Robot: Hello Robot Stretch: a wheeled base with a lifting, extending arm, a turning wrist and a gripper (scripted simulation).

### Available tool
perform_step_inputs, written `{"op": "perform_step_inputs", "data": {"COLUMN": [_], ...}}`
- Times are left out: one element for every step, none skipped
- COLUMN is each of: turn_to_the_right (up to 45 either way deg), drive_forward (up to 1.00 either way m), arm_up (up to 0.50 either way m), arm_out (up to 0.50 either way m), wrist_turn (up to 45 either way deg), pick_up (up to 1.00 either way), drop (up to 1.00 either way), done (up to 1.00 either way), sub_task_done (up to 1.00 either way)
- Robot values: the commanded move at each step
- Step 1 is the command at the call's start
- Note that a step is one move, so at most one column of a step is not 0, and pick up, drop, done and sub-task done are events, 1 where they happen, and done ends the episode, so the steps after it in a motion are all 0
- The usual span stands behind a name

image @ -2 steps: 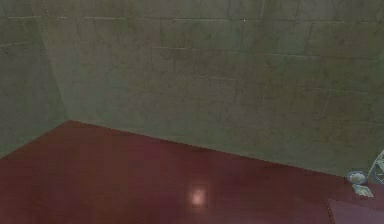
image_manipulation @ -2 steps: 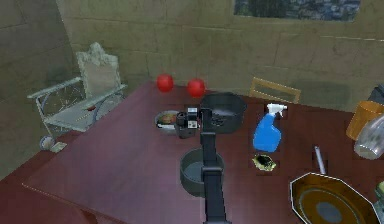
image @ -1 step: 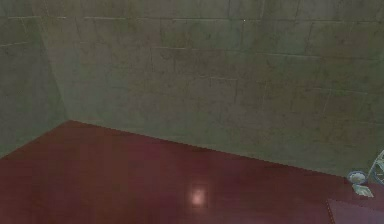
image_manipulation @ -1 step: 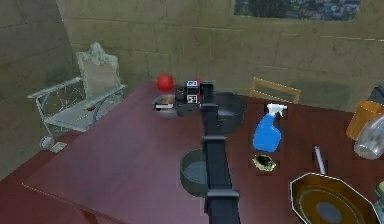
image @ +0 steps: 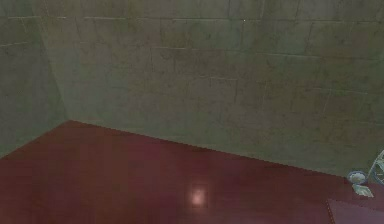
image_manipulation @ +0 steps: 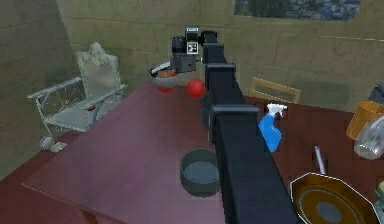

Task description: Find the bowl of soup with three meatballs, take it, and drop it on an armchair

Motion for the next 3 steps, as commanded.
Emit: {"op": "perform_step_inputs", "data": {"turn_to_the_right": [0.0,0.0,0.0], "drive_forward": [0.0,0.0,0.0], "arm_up": [0.0,0.0,0.0], "arm_out": [0.0,0.0,0.0], "wrist_turn": [-45.0,-45.0,-18.0], "pick_up": [0.0,0.0,0.0], "drop": [0.0,0.0,0.0], "done": [0.0,0.0,0.0], "sub_task_done": [0.0,0.0,0.0]}}
